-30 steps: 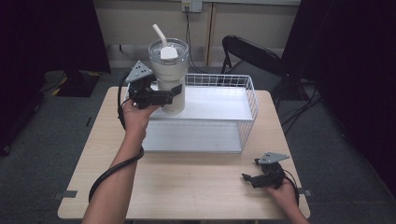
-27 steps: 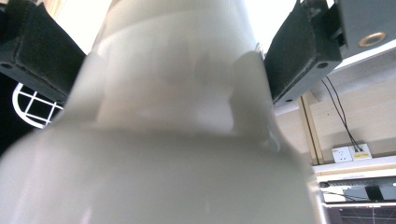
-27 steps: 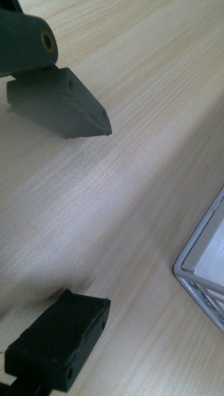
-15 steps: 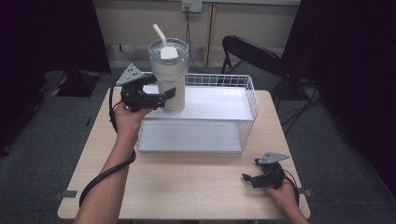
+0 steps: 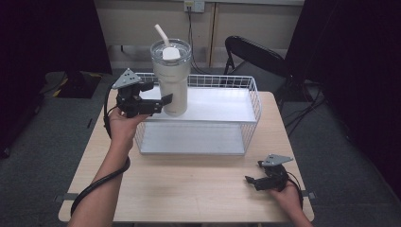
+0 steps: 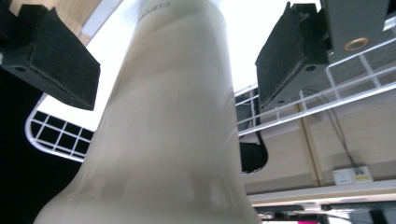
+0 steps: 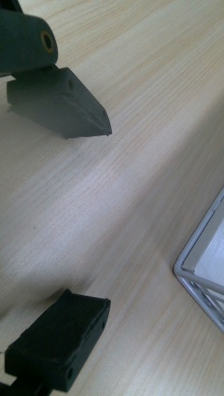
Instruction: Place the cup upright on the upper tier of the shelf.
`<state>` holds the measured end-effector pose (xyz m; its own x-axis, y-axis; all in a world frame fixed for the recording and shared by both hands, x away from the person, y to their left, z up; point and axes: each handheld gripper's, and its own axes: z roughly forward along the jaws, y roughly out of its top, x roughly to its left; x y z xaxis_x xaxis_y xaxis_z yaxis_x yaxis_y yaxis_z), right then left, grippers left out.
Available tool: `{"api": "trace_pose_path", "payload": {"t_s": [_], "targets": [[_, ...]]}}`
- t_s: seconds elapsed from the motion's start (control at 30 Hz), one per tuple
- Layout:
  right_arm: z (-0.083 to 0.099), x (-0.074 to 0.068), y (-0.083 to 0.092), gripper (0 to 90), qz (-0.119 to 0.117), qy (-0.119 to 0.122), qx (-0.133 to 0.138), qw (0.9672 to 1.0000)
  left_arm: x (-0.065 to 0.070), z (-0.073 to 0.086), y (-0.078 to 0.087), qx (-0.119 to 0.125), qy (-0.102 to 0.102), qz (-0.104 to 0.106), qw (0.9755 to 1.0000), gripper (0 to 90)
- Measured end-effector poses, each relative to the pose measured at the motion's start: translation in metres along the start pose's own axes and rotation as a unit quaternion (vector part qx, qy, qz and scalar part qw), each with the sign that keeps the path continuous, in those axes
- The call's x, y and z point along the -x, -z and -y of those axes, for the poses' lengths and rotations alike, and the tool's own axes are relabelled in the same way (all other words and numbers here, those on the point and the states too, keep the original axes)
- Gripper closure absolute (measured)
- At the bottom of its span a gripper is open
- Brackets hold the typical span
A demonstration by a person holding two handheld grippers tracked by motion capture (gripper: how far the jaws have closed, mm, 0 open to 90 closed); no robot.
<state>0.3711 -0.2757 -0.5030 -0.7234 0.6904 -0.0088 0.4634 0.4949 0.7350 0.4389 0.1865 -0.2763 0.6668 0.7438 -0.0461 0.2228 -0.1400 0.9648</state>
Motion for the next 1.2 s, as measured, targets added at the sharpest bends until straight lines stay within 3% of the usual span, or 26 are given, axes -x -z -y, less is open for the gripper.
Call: {"api": "trace_pose_path", "payload": {"t_s": [0.5,0.83,1.2], "targets": [[0.000,0.000,0.000,13.6,0.000,0.000,0.000,1.0000,0.008,0.005,0.018,-0.015,-0.008,0.015,0.9997,11.5],[0.000,0.000,0.000,13.6,0.000,-0.001,-0.001,1.0000,0.013,0.022,0.029,-0.025,-0.003,0.031,0.9992,10.0],[0.000,0.000,0.000,13.5,0.000,0.000,-0.001,1.0000,0.017,0.044,0.041,-0.035,-0.011,0.038,0.9986,9.7]]}}
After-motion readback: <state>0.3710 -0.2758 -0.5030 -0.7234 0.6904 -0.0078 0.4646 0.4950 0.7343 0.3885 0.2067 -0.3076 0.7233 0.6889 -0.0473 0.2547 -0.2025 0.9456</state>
